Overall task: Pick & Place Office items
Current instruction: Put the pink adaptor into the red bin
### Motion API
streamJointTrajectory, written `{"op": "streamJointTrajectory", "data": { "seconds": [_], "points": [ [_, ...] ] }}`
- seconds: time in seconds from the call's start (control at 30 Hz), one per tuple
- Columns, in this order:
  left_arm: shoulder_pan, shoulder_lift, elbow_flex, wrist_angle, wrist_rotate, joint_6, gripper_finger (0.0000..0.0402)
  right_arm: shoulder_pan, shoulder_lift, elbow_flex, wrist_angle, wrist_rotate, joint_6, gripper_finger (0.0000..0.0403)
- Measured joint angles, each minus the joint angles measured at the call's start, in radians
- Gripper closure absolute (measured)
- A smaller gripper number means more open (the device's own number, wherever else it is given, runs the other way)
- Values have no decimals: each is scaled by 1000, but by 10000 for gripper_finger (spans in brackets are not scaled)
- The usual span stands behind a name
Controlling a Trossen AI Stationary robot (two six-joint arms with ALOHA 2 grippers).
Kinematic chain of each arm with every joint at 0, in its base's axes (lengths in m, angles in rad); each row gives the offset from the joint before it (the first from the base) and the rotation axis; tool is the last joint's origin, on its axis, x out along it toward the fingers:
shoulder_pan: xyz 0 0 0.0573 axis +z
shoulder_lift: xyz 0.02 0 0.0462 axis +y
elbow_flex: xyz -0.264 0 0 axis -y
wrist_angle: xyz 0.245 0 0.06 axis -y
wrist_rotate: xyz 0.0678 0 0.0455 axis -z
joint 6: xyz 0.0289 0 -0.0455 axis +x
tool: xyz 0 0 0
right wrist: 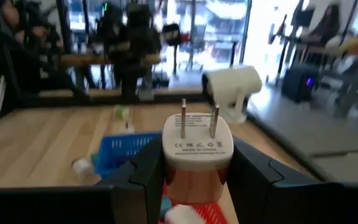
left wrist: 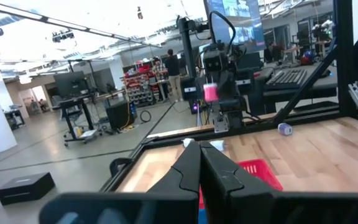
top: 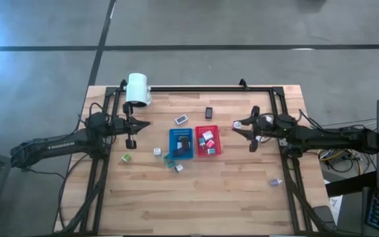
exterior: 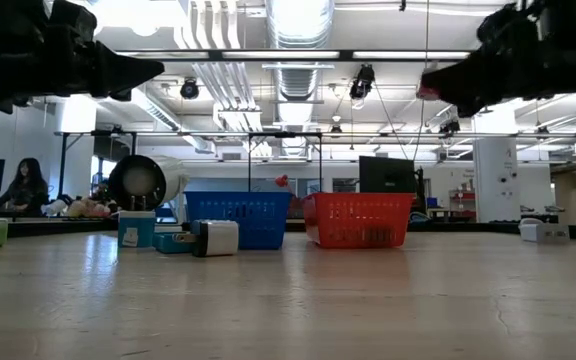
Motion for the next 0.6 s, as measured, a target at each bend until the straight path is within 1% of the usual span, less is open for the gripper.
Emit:
{"op": "streamJointTrajectory", "data": {
  "seconds": [0.1,0.23,0.27,0.6],
  "points": [
    [0,0,-1,9,0,-11,396,15,104,35,6,5,2,275],
    [0,-1,-1,16,0,-18,396,31,255,97,9,97,0,275],
    [0,0,-1,16,0,-18,396,32,294,114,8,103,-3,275],
    [0,0,-8,10,1,-18,396,46,692,329,-38,98,-23,275]
  ]
}}
